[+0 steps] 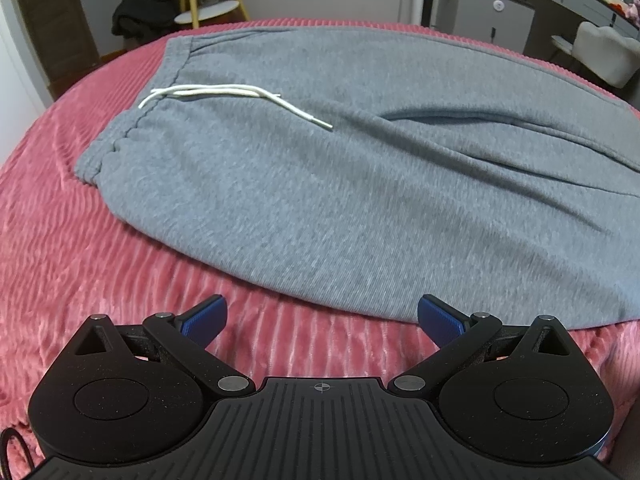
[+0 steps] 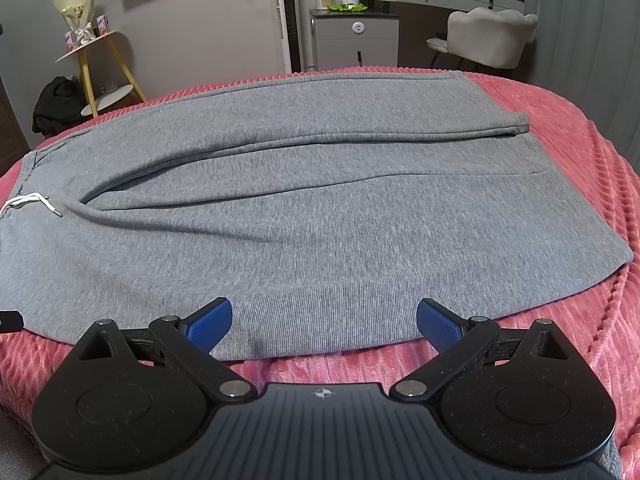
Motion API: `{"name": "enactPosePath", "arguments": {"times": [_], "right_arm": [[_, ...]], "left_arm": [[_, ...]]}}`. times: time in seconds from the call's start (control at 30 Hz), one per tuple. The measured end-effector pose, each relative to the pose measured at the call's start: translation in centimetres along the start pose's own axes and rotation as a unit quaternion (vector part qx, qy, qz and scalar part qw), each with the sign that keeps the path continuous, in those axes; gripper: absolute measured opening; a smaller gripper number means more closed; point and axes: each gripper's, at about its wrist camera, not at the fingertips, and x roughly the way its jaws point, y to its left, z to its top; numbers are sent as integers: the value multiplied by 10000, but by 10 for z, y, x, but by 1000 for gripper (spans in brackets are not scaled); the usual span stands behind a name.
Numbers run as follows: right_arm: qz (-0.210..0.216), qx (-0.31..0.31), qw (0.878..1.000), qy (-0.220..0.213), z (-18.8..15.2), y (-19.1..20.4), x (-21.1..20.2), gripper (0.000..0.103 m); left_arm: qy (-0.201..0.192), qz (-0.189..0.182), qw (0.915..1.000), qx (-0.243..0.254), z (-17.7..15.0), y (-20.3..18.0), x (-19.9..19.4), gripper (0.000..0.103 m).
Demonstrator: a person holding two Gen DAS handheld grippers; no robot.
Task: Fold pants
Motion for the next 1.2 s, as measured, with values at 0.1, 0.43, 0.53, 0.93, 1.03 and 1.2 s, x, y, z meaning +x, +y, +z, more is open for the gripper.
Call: {"name": "enactPosePath", "arguments": {"times": [0.1, 0.43, 0.53, 0.93, 1.03, 1.2], "right_arm": [[0, 5, 10000, 1, 0, 0, 0, 99], [-2, 7, 10000, 3, 0, 0, 0, 99], [1, 6, 10000, 4, 0, 0, 0, 99], [21, -10, 10000, 47, 0, 1, 2, 99], [53, -26, 10000, 24, 0, 2, 2, 99], [178, -6, 9998, 66, 2, 1, 3, 99]], "left_arm": [[-6, -2, 10000, 11, 0, 0, 0, 103], [-1, 2, 10000, 13, 0, 0, 0, 103], [-1, 9, 10000, 20, 0, 0, 0, 103], [-40, -1, 10000, 68, 0, -2, -3, 103], [-26, 10, 10000, 76, 0, -3, -3, 103], [-33, -37, 9999, 93, 1, -3, -4, 103]]}}
